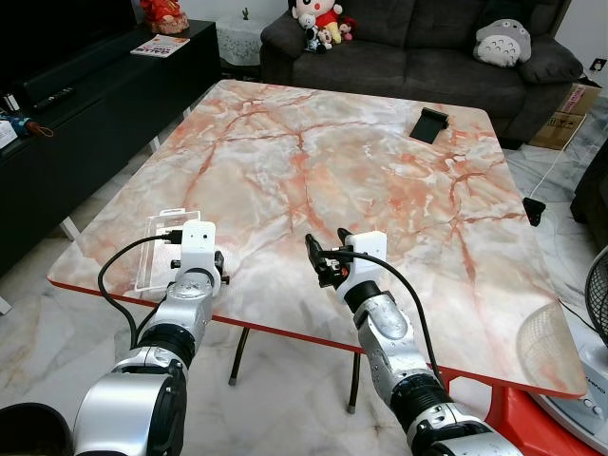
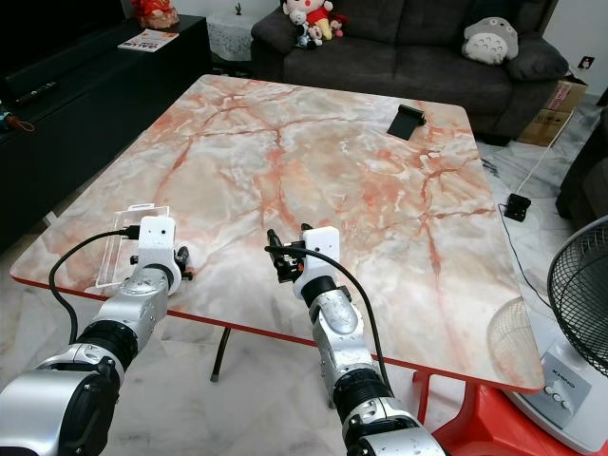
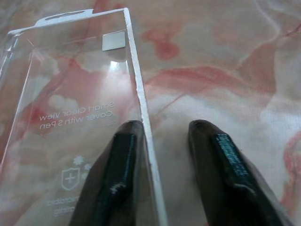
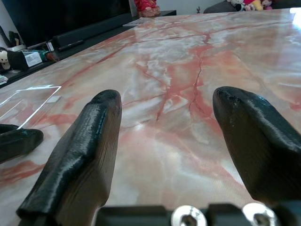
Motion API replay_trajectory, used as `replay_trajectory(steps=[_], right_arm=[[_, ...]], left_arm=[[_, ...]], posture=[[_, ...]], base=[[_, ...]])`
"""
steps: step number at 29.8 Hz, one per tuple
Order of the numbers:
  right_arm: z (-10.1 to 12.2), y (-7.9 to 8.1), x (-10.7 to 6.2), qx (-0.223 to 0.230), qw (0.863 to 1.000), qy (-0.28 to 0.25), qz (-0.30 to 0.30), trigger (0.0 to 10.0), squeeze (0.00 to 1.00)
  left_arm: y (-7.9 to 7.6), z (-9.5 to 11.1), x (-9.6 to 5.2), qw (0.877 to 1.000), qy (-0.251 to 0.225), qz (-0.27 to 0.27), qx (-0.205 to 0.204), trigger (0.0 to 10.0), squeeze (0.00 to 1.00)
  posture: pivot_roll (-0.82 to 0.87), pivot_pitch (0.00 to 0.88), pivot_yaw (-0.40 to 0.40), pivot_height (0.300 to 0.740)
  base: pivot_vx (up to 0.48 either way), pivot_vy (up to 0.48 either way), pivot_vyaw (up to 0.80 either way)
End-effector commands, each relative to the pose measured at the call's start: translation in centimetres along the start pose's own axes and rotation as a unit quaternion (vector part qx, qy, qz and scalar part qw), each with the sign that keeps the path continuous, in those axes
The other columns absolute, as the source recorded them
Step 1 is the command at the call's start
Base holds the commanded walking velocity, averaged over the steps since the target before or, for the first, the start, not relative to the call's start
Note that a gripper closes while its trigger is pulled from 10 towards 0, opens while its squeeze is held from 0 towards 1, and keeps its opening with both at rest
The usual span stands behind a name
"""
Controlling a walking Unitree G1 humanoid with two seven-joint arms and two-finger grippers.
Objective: Picking trash to rubbish bin
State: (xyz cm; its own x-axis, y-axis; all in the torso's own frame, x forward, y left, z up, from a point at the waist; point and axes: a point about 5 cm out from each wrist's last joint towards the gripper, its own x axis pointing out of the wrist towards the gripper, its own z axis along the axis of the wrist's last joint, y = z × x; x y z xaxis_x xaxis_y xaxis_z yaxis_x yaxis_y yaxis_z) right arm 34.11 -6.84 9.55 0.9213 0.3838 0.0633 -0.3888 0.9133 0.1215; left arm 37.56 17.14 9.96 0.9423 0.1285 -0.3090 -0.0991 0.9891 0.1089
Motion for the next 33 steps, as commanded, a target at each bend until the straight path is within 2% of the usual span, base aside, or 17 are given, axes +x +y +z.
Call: replay_trajectory(steps=[1,15,18,19,20,21,27,28,33], right_arm=[[0.4,0.1,0.4,-0.007,1.0,-0.001,0.007,10.0,0.0],[0.2,0.2,0.4,-0.006,1.0,0.004,0.006,10.0,0.0],[0.3,0.3,0.4,-0.006,1.0,0.004,0.006,10.0,0.0],[0.3,0.3,0.4,-0.006,1.0,0.004,0.005,10.0,0.0],[0.3,0.3,0.4,-0.006,1.0,0.004,0.005,10.0,0.0],[0.3,0.3,0.5,-0.006,1.0,0.003,0.003,10.0,0.0],[0.5,0.0,0.5,-0.002,1.0,-0.005,-0.016,10.0,0.0],[0.6,-0.1,0.4,0.002,1.0,-0.011,-0.025,10.0,0.0],[0.8,-0.3,0.4,0.005,0.999,-0.018,-0.036,10.0,0.0]], left_arm=[[0.2,-0.2,0.0,1.0,0.012,0.004,-0.005,0.0,0.0],[0.3,-2.2,-0.7,1.0,0.002,0.002,-0.004,0.0,0.0],[0.1,-1.1,-0.8,0.999,-0.038,-0.007,-0.011,0.0,0.0],[0.1,-0.8,-0.8,0.999,-0.049,-0.007,-0.011,1.1,0.0],[0.0,-0.6,-0.8,0.998,-0.057,-0.007,-0.01,1.1,0.0],[-0.1,0.0,-0.9,0.997,-0.083,-0.007,-0.007,10.0,0.0],[-0.3,0.7,-1.5,0.991,-0.133,-0.001,-0.013,10.0,0.0],[-0.3,0.6,-1.9,0.987,-0.158,0.003,-0.01,10.0,0.0],[-0.5,0.3,-2.9,0.98,-0.197,0.002,0.013,10.0,0.0]], posture=[[-0.02,0.052,-0.046,0.74],[-0.01,0.048,-0.045,0.74],[-0.01,0.045,-0.043,0.74],[-0.01,0.041,-0.043,0.74],[-0.01,0.041,-0.043,0.74],[-0.01,0.04,-0.042,0.74],[-0.01,0.035,-0.038,0.74],[-0.01,0.035,-0.038,0.74],[-0.01,0.028,-0.037,0.74]], base=[[0.0,0.0,0.0],[0.0,0.0,0.0],[0.0,0.0,0.0],[0.0,0.0,0.0],[0.0,0.0,0.0],[0.0,0.0,0.0],[0.0,0.0,0.0],[0.0,0.0,0.0],[0.0,0.0,0.0]])
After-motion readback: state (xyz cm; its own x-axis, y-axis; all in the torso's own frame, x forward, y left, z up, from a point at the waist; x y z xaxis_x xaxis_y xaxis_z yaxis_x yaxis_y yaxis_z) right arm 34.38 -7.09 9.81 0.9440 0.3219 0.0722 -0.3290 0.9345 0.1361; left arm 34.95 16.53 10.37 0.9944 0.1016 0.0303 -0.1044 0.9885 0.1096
